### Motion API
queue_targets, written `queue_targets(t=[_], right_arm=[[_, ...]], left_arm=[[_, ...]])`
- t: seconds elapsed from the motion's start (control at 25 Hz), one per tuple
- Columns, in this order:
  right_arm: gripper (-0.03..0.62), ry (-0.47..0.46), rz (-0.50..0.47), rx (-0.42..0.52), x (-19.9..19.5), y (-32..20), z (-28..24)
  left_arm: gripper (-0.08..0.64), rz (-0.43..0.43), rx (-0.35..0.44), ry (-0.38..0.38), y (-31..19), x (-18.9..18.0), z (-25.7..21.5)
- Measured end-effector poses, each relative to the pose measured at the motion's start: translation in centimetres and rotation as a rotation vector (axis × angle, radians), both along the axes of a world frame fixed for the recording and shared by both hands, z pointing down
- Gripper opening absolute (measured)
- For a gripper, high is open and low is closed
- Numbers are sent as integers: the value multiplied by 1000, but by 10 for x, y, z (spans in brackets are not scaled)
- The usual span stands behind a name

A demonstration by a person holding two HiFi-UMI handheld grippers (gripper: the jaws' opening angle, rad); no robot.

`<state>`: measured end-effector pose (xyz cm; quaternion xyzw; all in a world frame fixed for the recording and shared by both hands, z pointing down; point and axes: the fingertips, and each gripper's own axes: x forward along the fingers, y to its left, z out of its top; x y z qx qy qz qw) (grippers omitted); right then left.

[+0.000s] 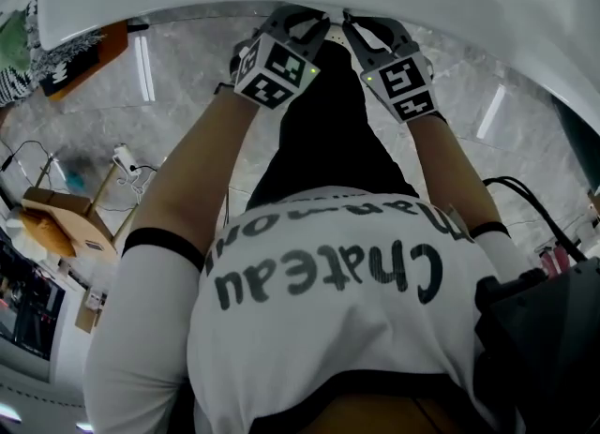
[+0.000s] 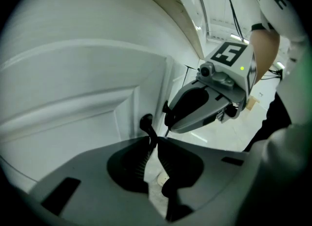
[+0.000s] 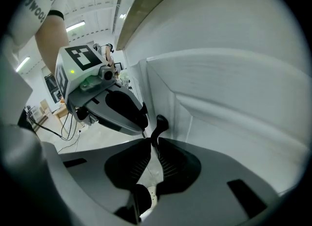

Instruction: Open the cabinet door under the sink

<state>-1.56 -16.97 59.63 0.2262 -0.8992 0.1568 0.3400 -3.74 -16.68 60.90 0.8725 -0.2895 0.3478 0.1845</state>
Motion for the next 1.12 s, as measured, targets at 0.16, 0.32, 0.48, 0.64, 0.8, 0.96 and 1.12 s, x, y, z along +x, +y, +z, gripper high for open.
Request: queue_targets(t=[0.16,0.32,0.48,0.64,0.8,0.96,1.12], right_arm=[[40,31,-19,3,3,9,1],[40,66,-43,8,3,14,3],[40,98,-64,8,3,17,4],[40,137,-118,14,7,25,5],[40,153,-151,23,12,33,6],[40,158,-128,26,15,42,7],[40,167,-125,18,18,52,10]], left_arm=[[38,45,23,-47,5,0,1],[38,86,22,-62,12,-3,3],[38,114,19,-73,18,-4,4],[38,151,-11,-90,28,-5,5],[38,148,-19,-90,38,-8,5],[38,116,-19,-88,48,-12,7],[38,130,-16,-124,59,-17,9]])
